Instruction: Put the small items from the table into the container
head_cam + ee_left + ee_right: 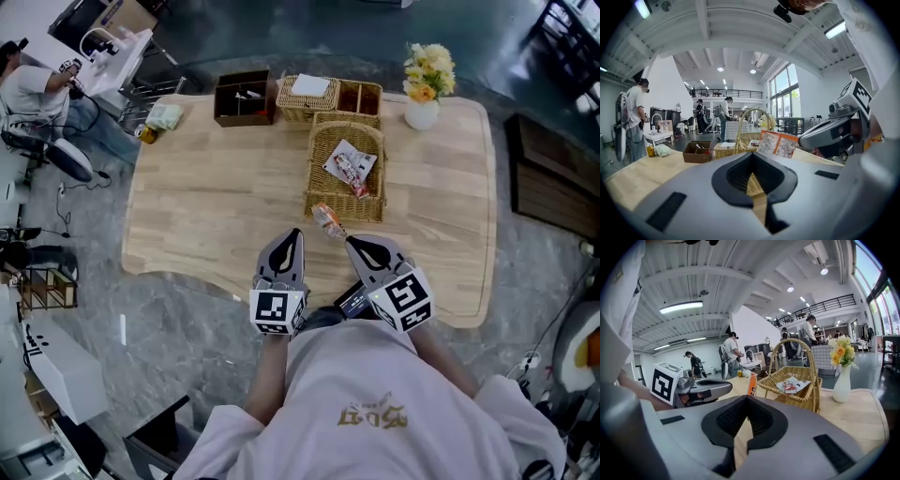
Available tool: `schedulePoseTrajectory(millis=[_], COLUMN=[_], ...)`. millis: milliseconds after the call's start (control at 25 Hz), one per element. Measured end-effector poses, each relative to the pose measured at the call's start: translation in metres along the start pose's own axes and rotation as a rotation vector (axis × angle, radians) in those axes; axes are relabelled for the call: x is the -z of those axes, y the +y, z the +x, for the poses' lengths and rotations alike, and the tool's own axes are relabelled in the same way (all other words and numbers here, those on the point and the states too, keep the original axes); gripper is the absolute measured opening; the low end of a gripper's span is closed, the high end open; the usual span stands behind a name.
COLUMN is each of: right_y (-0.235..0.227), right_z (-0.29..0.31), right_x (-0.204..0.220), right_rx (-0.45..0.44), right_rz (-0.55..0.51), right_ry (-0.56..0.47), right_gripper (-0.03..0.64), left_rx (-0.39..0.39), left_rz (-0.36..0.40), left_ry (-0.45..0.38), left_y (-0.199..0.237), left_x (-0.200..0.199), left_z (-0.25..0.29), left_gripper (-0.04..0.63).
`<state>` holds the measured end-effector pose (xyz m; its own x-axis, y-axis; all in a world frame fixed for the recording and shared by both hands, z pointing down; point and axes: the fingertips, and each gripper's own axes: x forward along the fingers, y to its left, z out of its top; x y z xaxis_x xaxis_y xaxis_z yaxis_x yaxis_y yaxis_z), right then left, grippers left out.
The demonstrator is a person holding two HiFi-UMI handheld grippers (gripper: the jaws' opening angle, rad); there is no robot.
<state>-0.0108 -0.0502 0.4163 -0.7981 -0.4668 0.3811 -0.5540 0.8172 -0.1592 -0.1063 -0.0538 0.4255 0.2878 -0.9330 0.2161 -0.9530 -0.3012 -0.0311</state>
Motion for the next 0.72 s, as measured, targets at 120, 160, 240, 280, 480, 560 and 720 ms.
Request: schedulePoseTrajectory(millis=[120, 160, 240, 280, 480, 560, 720], right_y=[0.001, 0.001, 0.001, 0.001, 0.002, -0.001, -0.007], right_z=[-0.002, -0.002, -0.003, -0.003, -0.003, -0.003, -0.001], right_x=[-0.011, -0.014, -0.023, -0.027, -0.043, -0.048, -0.058], right_rx=[0.003, 0.004, 0.009, 0.012, 0.027, 0.036, 0.058], right_rz=[-0.002, -0.001, 0.001, 0.000, -0.016, -0.018, -0.010], right_ry=[-0.021, -0.029, -0.048, -0.056, -0.084, -0.094, -0.113], right_gripper=[0.017, 0.017, 0.017, 0.017, 0.017, 0.017, 0.017], left_rx=[0.004, 0.008, 0.018, 0.020, 0.019, 0.025, 0.044], left_rz=[0.002, 0.005, 0.011, 0.014, 0.017, 0.019, 0.022], left_ry=[-0.028, -0.036, -0.052, -0.059, -0.084, -0.090, -0.098], left_y=[0.001, 0.001, 0.001, 0.002, 0.010, 0.011, 0.012], left_x=[-0.013, -0.016, -0.023, -0.026, -0.037, -0.039, -0.043], left_z=[0.000, 0.000, 0.001, 0.001, 0.002, 0.003, 0.008], left_gripper=[-0.006, -0.006, -0.006, -0.006, -0.006, -0.006, -0.006])
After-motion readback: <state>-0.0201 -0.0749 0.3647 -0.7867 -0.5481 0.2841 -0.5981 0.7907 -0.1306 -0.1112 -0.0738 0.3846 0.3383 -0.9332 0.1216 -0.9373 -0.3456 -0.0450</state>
